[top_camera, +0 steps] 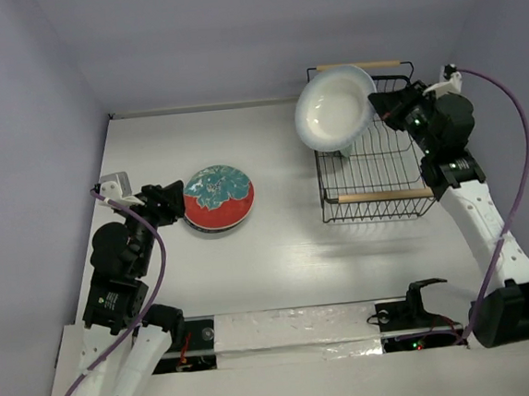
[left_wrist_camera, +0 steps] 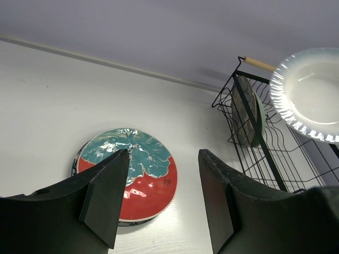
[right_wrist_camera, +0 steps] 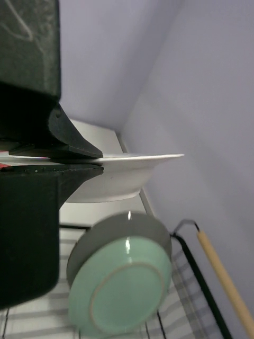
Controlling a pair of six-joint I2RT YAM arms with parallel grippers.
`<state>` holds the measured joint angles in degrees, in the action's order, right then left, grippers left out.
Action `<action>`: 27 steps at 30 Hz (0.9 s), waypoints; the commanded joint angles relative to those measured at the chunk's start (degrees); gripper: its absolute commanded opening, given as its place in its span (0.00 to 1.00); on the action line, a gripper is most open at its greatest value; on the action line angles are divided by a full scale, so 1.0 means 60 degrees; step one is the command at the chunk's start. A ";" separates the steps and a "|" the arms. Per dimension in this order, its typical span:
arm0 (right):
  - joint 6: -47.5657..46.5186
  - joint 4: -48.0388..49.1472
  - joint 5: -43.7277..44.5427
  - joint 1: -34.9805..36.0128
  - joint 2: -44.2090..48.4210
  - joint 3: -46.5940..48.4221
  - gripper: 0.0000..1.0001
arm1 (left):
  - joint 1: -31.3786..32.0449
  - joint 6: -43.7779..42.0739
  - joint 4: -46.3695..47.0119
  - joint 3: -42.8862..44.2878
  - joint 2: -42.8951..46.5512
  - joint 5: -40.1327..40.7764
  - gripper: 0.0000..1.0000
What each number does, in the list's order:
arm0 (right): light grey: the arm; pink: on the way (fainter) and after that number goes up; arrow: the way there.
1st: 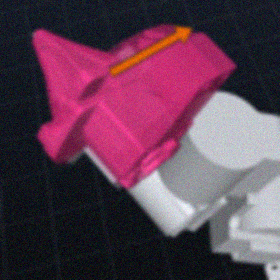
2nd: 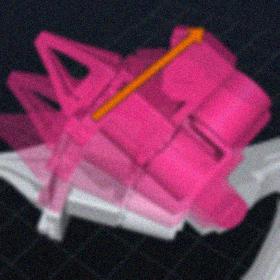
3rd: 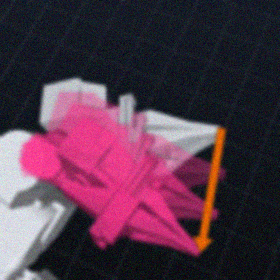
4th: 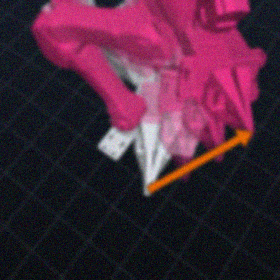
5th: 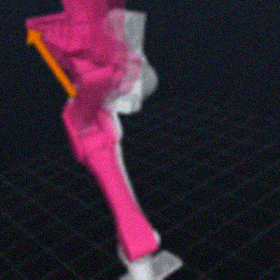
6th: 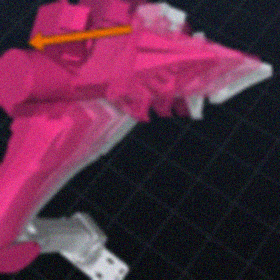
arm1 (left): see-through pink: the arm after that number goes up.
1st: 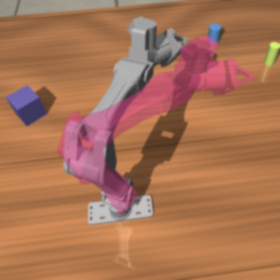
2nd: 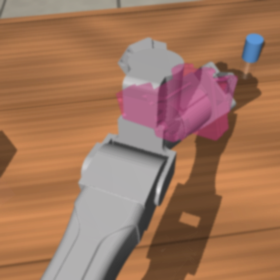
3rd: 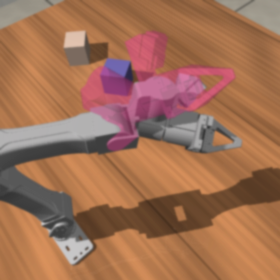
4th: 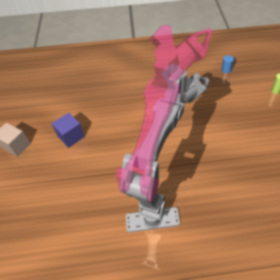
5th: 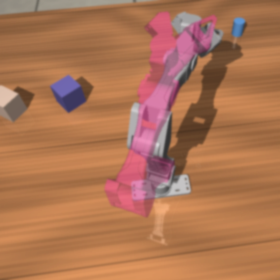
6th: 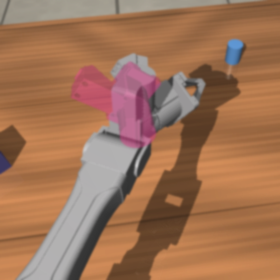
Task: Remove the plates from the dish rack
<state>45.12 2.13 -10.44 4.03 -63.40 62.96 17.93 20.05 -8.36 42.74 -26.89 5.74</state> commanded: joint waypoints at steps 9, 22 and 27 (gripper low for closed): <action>0.2190 0.4522 -0.1190 0.3559 -0.3154 0.1796 0.00 | -0.0045 0.0012 0.0529 -0.0063 -0.0088 -0.0019 0.52; 0.3626 0.5957 -0.1307 0.5611 -0.6981 0.2925 0.00 | -0.0132 -0.0002 0.0544 -0.0063 -0.0117 -0.0077 0.55; 0.3612 0.6017 -0.1278 0.5612 -0.7684 0.3056 0.00 | -0.0132 -0.0002 0.0558 -0.0078 -0.0161 -0.0121 0.55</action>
<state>62.11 24.99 -17.23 38.02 -111.24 75.99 17.50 20.05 -8.34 42.74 -27.29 5.56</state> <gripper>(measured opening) 0.089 0.549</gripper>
